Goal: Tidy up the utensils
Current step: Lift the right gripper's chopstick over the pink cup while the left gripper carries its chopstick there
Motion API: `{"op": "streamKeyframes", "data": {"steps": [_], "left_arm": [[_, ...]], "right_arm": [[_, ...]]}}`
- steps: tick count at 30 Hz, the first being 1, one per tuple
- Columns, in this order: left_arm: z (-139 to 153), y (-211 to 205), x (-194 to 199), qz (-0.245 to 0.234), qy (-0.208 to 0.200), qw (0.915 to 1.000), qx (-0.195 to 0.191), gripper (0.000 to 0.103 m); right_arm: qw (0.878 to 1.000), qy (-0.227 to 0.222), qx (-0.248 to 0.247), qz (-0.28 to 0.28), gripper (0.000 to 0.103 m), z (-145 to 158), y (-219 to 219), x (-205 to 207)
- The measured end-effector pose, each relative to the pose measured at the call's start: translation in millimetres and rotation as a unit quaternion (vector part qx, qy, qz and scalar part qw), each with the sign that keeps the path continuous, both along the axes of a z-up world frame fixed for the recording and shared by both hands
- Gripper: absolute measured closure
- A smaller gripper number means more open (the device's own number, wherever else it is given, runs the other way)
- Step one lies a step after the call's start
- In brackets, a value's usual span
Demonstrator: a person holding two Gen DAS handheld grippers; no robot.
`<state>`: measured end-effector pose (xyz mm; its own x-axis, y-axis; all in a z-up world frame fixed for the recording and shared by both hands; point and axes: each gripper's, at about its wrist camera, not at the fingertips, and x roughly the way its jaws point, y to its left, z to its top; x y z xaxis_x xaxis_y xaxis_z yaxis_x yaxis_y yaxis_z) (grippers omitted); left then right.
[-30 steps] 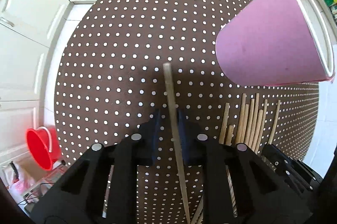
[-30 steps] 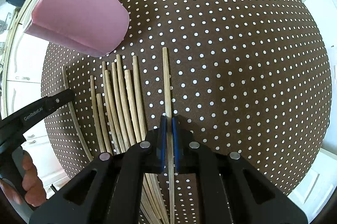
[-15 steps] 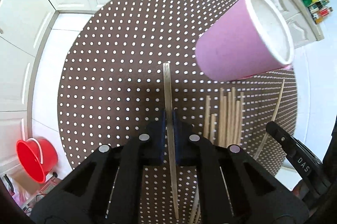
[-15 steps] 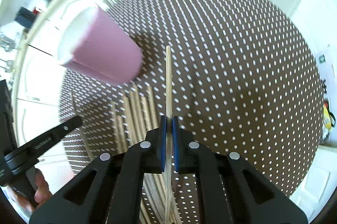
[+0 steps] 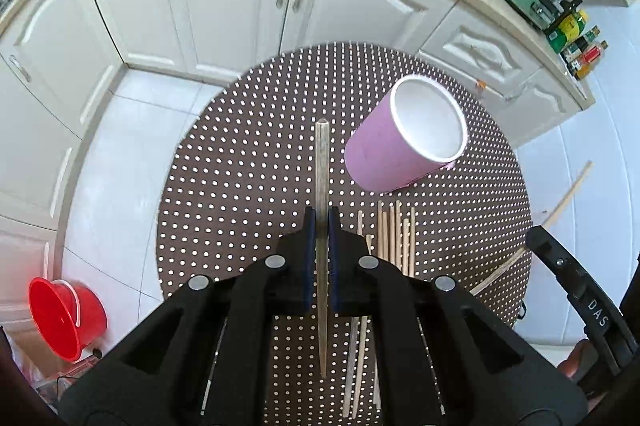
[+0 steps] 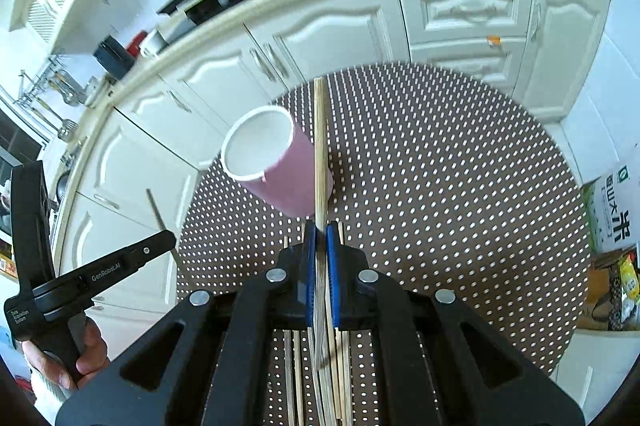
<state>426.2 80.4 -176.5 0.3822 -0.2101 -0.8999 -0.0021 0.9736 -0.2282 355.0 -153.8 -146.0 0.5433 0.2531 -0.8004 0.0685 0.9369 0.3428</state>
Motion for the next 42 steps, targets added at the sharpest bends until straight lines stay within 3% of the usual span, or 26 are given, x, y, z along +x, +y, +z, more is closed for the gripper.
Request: {"op": "streamKeyframes", "data": {"steps": [11, 24, 36, 42], "left_arm": [[65, -8, -31, 0.010, -0.075, 0.9971, 0.004, 0.096], [134, -25, -46, -0.005, -0.160, 0.9868, 0.025, 0.096], [183, -43, -35, -0.016, -0.226, 0.9729, 0.046, 0.096], [189, -52, -14, -0.018, -0.231, 0.9718, 0.042, 0.096]], "right_arm": [[0.997, -0.075, 0.003, -0.007, 0.098, 42, -18, -16], [0.986, -0.167, 0.006, -0.008, 0.098, 100, -31, -5], [0.977, -0.211, 0.012, -0.008, 0.098, 130, -32, 27], [0.977, -0.214, 0.008, 0.000, 0.098, 129, -23, 46]]}}
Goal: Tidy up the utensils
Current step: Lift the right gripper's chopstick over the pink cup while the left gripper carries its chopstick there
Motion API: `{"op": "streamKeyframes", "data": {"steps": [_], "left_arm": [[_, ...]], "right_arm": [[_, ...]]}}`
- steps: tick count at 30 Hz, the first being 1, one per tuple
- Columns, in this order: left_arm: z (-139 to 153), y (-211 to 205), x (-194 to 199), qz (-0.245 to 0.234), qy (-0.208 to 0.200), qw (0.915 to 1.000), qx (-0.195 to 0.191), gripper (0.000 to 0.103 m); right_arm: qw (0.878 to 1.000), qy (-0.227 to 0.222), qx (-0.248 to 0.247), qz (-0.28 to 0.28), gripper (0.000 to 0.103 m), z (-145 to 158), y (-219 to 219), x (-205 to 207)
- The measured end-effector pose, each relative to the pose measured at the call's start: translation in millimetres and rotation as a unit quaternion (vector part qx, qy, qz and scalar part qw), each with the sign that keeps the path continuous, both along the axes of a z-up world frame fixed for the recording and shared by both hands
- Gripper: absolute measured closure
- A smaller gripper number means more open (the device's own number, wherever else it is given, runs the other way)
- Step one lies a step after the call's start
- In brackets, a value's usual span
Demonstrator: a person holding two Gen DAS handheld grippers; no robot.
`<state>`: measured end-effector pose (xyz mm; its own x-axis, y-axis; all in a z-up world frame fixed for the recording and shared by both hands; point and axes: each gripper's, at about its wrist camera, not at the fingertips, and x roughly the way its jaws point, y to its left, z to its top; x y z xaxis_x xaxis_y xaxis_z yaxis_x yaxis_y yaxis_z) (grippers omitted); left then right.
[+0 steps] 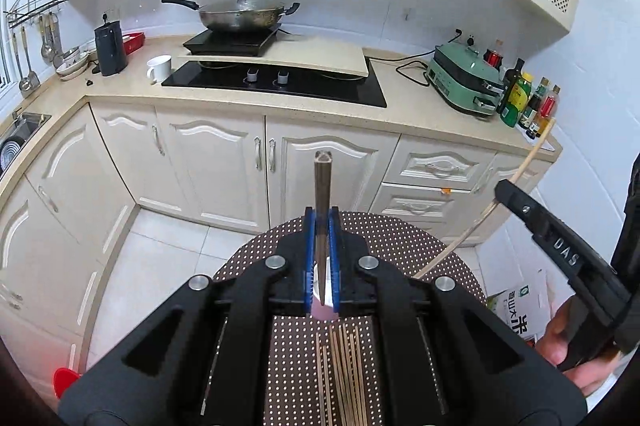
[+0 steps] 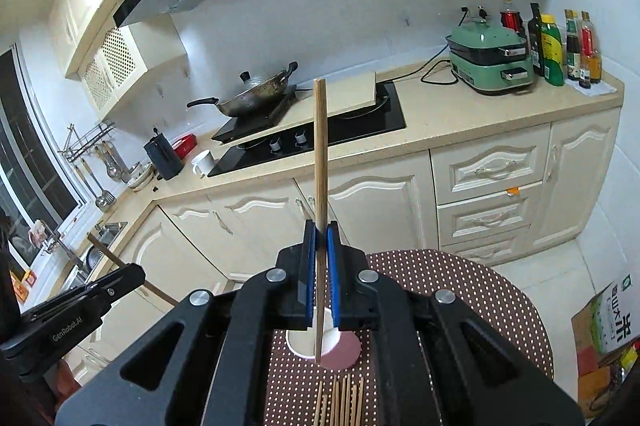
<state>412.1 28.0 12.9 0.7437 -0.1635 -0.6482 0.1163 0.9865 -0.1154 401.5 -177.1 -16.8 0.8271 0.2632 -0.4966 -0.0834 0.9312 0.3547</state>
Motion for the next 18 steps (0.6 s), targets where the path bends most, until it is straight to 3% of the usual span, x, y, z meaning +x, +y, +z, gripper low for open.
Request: {"op": "streamKeyframes", "data": {"steps": [9, 18], "left_arm": [[-22, -12, 39, -0.006, 0.030, 0.9995, -0.004, 0.096], [-75, -15, 75, -0.003, 0.103, 0.9947, 0.002, 0.096]], "right_arm": [[0.999, 0.027, -0.011, 0.014, 0.098, -22, 16, 38], [0.995, 0.093, -0.023, 0.025, 0.099, -72, 32, 68]]}}
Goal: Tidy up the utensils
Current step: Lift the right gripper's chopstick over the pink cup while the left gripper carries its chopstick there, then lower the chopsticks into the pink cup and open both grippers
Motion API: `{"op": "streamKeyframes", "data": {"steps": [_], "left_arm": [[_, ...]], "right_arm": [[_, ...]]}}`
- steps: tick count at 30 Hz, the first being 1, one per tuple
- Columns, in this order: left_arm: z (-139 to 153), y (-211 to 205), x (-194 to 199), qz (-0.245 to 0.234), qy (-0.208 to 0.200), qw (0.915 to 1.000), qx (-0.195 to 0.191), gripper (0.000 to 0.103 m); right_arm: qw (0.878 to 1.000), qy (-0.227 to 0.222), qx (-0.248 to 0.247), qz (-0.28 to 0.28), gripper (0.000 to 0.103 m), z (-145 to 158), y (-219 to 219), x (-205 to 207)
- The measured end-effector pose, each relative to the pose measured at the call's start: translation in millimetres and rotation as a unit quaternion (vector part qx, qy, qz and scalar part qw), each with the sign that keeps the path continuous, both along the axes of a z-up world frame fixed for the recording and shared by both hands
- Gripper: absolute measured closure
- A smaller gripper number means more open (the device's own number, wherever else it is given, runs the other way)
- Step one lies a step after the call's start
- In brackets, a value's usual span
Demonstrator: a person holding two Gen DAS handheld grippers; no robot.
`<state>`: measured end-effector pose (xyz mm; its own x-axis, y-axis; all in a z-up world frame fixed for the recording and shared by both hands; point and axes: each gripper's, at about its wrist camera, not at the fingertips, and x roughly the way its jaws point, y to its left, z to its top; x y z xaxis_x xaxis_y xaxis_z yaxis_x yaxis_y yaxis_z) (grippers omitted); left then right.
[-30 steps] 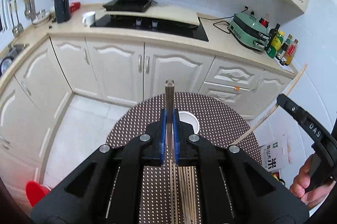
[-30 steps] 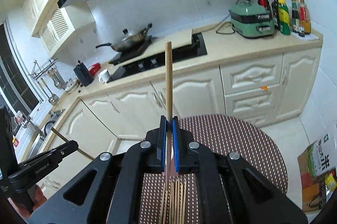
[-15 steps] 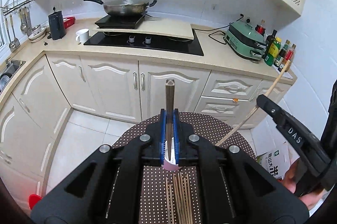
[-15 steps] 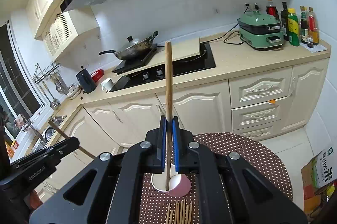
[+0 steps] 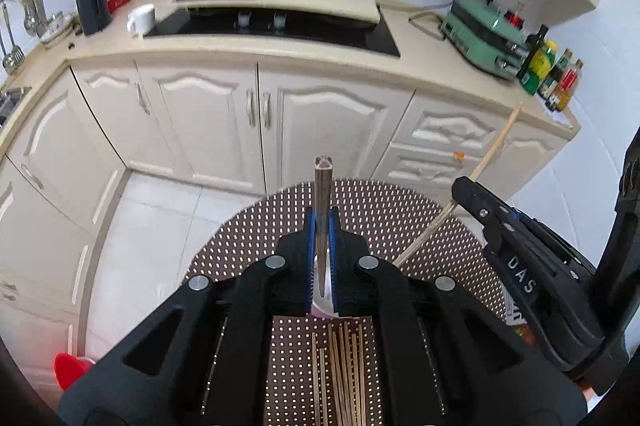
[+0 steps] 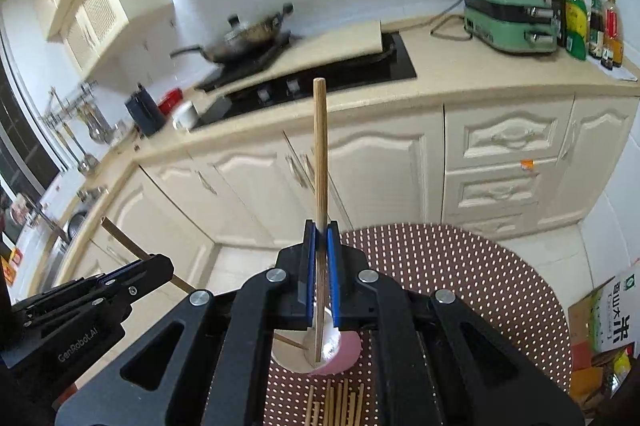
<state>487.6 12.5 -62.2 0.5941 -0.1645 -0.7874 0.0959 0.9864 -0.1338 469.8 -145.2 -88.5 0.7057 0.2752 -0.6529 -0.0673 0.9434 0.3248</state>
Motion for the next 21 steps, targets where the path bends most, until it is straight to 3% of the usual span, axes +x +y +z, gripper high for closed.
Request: {"op": "streamKeyframes", "data": {"steps": [8, 15, 21], "left_arm": [[-37, 3, 19, -0.004, 0.051, 0.9987, -0.005, 0.096], [-49, -3, 25, -0.027, 0.028, 0.9992, -0.008, 0.096], [-63, 1, 30, -0.029, 0.049, 0.9983, -0.012, 0.096]], "right_arm": [[0.999, 0.052, -0.001, 0.015, 0.099, -37, 12, 16], [0.996, 0.088, -0.006, 0.027, 0.097, -58, 17, 27], [0.995, 0.100, -0.007, 0.029, 0.093, -63, 11, 27]]}}
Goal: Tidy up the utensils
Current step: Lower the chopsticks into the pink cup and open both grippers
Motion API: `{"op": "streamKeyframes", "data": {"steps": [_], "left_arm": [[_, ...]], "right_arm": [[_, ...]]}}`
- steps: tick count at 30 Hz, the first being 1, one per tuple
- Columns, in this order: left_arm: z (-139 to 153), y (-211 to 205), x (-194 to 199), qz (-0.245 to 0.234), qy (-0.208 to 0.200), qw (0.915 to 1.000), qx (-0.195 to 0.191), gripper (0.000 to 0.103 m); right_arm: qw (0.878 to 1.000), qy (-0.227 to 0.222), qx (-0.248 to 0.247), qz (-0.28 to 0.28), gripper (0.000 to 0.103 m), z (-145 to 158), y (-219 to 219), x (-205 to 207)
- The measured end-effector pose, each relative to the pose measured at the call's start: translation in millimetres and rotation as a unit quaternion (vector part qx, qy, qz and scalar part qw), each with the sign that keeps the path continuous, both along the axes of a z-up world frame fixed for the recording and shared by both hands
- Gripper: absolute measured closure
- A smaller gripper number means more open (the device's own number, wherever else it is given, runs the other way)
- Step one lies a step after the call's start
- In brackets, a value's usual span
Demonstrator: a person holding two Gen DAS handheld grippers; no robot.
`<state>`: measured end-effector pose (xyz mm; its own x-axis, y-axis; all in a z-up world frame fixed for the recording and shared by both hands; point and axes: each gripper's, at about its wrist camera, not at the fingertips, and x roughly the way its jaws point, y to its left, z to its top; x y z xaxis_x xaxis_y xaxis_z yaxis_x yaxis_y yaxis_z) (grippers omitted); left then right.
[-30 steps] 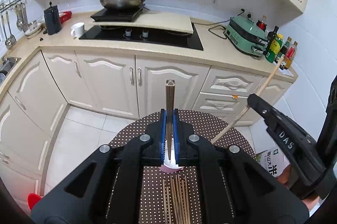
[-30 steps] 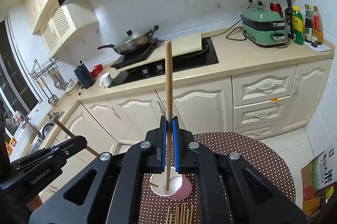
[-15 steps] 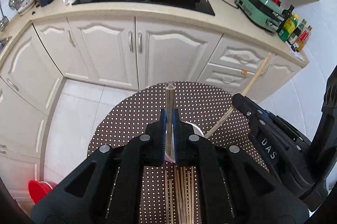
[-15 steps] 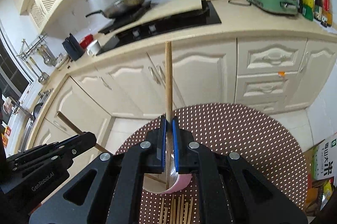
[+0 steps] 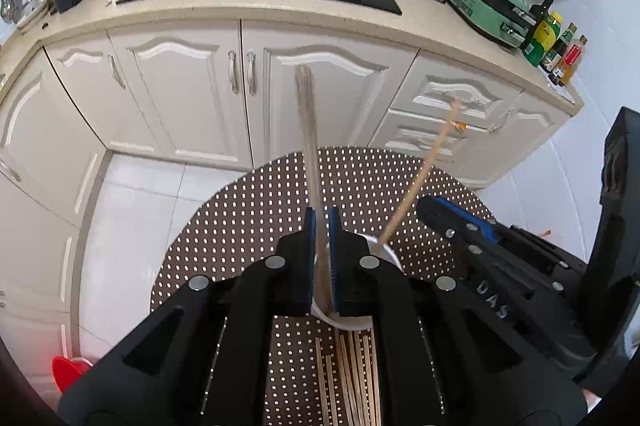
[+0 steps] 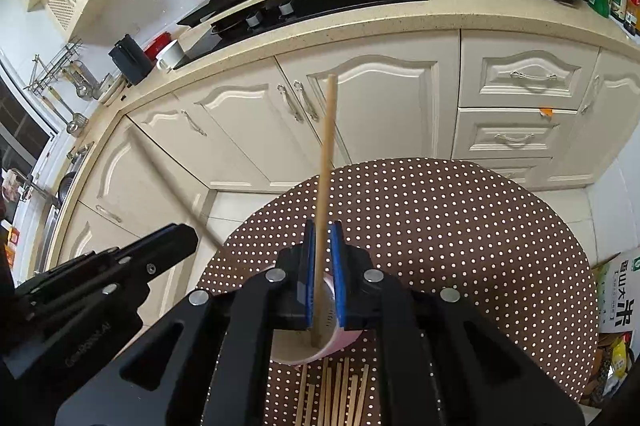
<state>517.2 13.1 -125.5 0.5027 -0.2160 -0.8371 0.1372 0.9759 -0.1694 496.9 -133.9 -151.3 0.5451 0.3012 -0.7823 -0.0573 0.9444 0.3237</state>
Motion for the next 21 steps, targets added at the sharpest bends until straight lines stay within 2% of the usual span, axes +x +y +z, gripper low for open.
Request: {"op": "streamKeyframes", "data": {"steps": [3, 5, 7, 11, 21], "left_arm": [[-5, 4, 0, 0.008, 0.010, 0.9999, -0.005, 0.096], [-7, 5, -2, 0.007, 0.012, 0.9999, -0.001, 0.096], [-8, 5, -4, 0.005, 0.013, 0.9999, 0.004, 0.096], [-10, 6, -8, 0.007, 0.018, 0.9998, 0.011, 0.096], [-6, 9, -27, 0.009, 0.016, 0.9993, 0.033, 0.096]], "right_arm": [[1.000, 0.007, 0.001, -0.003, 0.089, -1, -3, -3], [1.000, 0.009, 0.005, -0.004, 0.082, -1, -5, -8], [1.000, 0.010, 0.004, -0.005, 0.064, 0, -6, -11], [1.000, 0.007, 0.004, -0.011, 0.046, 3, -9, -18], [1.000, -0.009, 0.007, -0.010, 0.023, 18, -16, -38]]}}
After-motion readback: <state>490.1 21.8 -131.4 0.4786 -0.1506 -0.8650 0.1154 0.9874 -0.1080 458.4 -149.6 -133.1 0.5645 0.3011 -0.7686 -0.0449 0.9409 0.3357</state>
